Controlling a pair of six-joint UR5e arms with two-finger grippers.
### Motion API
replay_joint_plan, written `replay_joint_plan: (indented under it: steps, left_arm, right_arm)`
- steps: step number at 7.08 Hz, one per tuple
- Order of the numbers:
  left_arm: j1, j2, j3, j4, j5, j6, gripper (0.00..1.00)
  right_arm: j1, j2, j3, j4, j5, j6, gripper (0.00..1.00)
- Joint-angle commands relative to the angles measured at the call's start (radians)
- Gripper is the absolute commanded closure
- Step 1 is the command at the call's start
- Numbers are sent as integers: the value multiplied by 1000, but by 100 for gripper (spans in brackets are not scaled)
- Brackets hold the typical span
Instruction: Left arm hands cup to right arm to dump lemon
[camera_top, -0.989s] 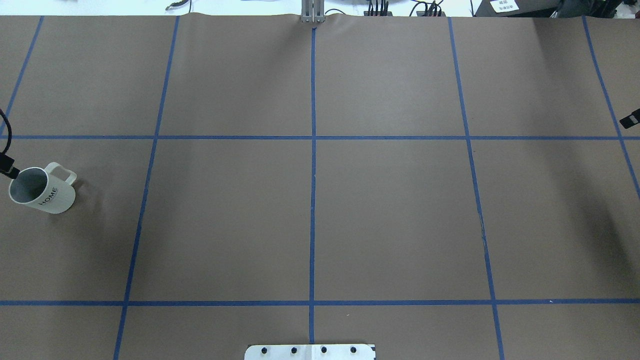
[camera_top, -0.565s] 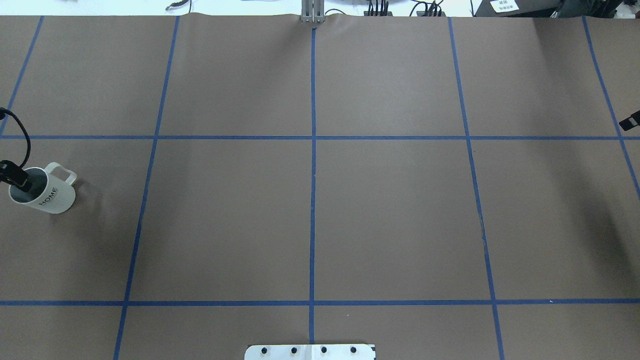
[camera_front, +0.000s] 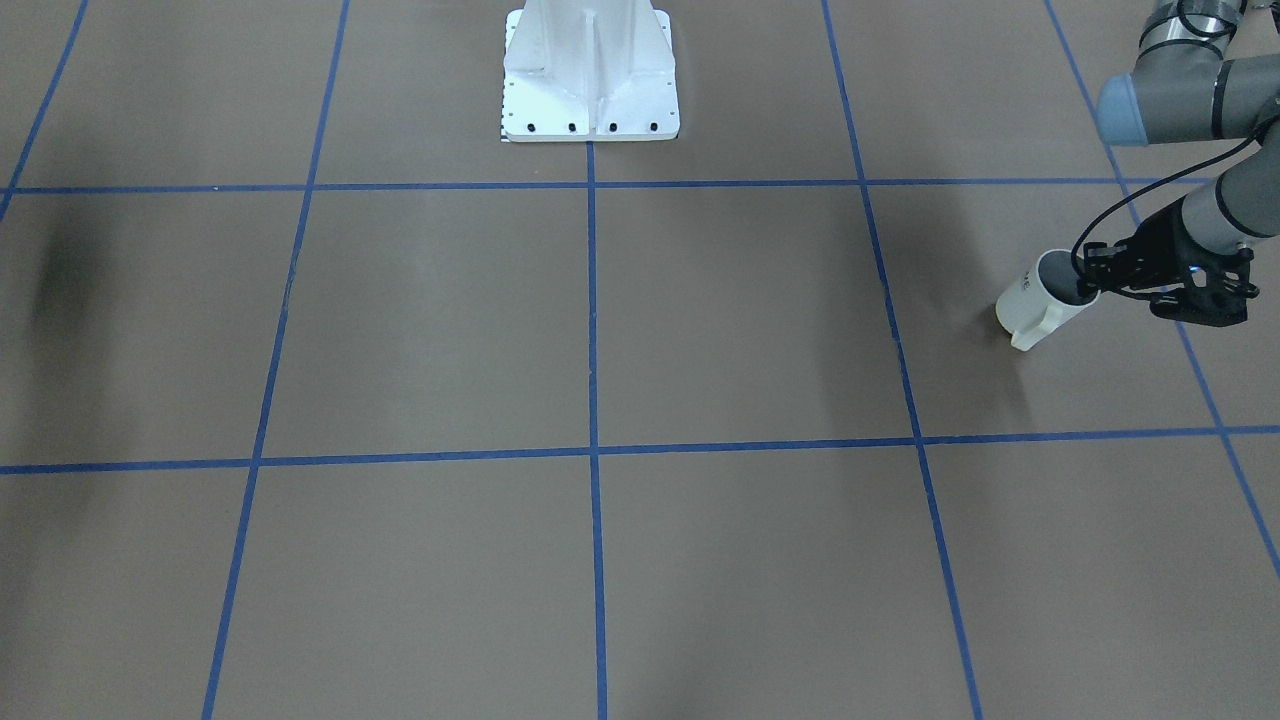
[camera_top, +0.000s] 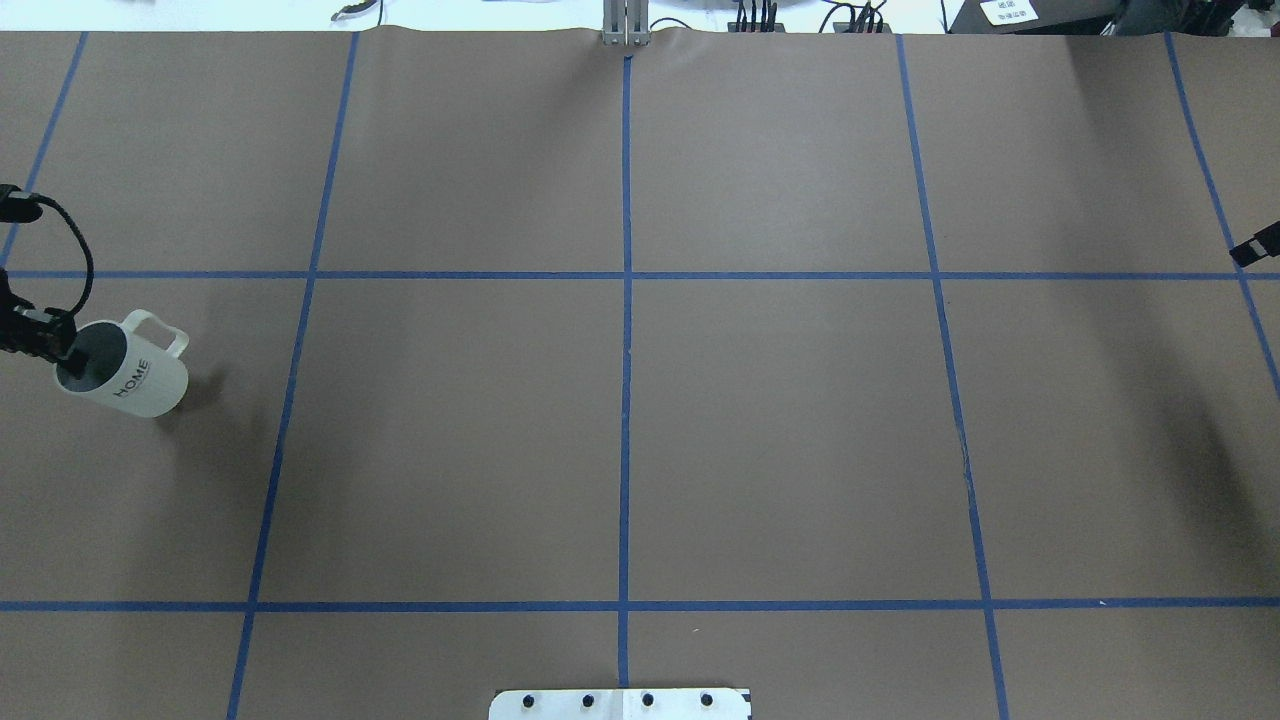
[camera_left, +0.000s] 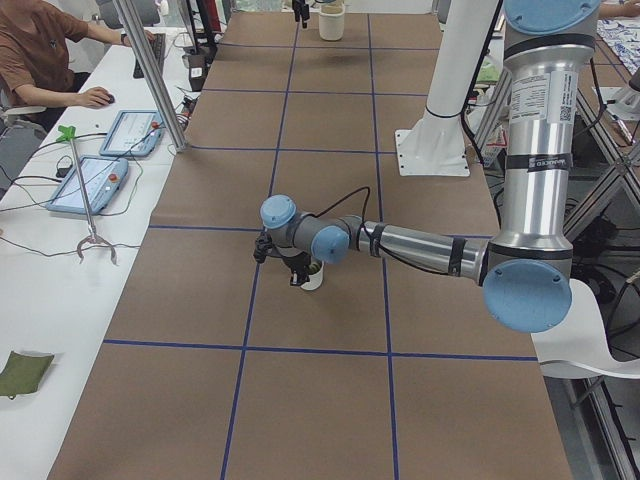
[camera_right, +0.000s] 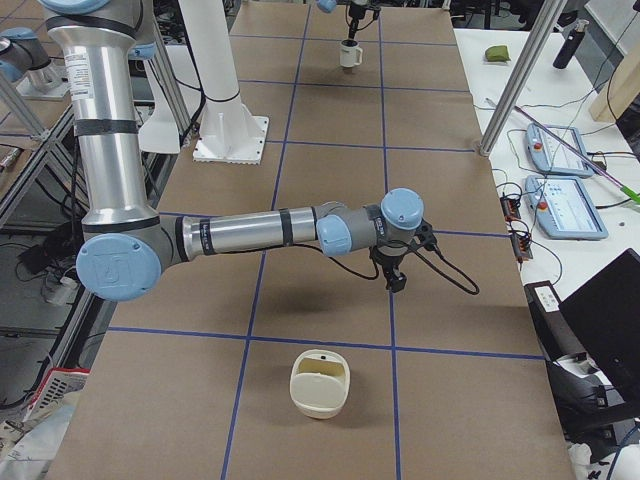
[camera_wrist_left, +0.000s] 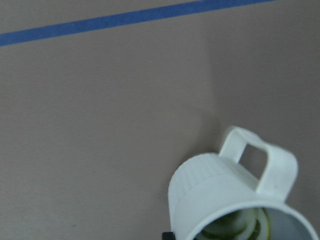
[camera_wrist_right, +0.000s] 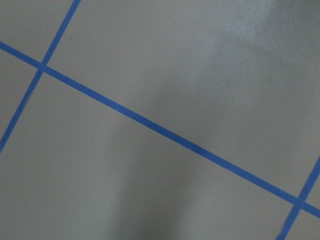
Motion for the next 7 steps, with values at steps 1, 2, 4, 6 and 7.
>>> replay_joint_plan:
  steps: [1, 2, 4, 6, 7]
  left_arm:
    - [-2, -180, -21, 37, -60, -300, 100]
    - [7, -292, -21, 86, -60, -428, 100]
    - [129, -505, 16, 167, -32, -649, 100]
    - [197, -738, 158, 224, 56, -809, 100]
    - [225, -850, 232, 276, 100, -860, 100]
  right_arm:
    - [-63, 2, 12, 208, 20, 233, 0]
    - [-159, 2, 2, 412, -47, 450, 0]
    - [-379, 28, 5, 684, -284, 907, 0]
    - [-536, 56, 18, 850, -538, 1052, 0]
    - [-605, 77, 24, 889, -664, 1065, 0]
